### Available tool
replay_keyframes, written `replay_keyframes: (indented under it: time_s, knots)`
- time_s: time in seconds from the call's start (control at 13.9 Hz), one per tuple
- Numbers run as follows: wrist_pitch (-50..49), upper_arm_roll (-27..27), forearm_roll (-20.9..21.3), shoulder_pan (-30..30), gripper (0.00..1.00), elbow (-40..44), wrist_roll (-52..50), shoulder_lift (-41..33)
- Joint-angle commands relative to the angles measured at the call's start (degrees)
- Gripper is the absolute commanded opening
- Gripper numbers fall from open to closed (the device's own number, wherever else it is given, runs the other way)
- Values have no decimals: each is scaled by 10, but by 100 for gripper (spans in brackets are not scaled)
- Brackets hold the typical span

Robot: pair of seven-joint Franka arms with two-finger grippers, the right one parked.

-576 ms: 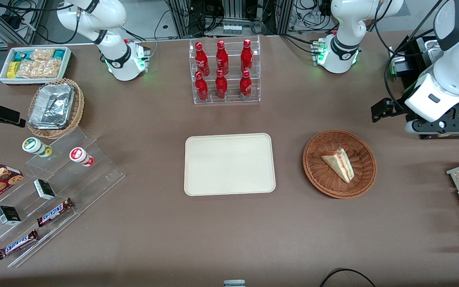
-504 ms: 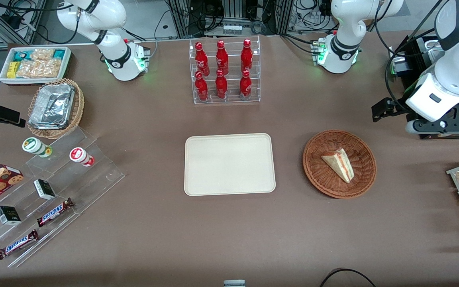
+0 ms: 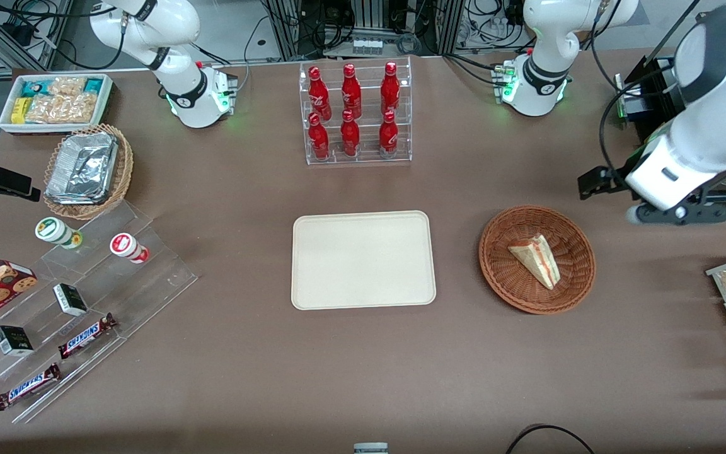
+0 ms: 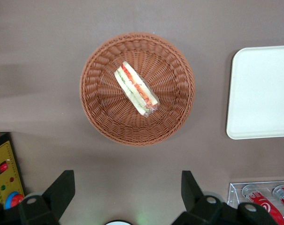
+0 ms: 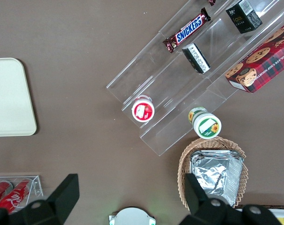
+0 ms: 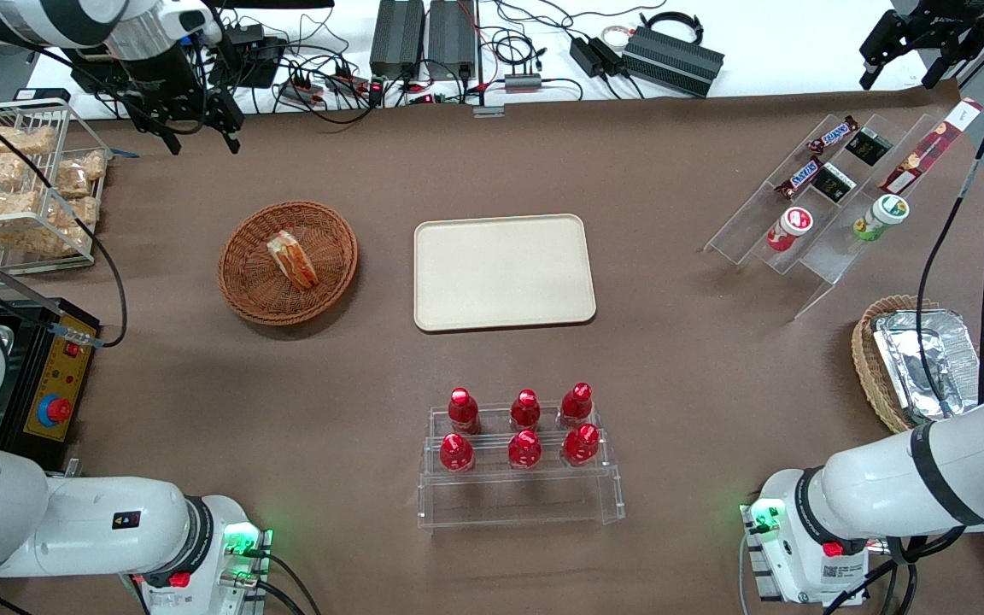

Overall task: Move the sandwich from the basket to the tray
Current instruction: 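Move the left gripper over the wicker basket holding the sandwich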

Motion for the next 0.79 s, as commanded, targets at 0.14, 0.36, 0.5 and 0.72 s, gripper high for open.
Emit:
replay_keyframes:
  time_s: [0.14,0.36,0.5,0.72]
  knots:
    - [113,1,4,-10,100,-103,2,-6]
    - [209,1,4,-10,100,-192,0,-26]
    - [279,1,4,-10,100,-246,-1,-35]
    - [385,1,3,-9,100,-312,-31,-37]
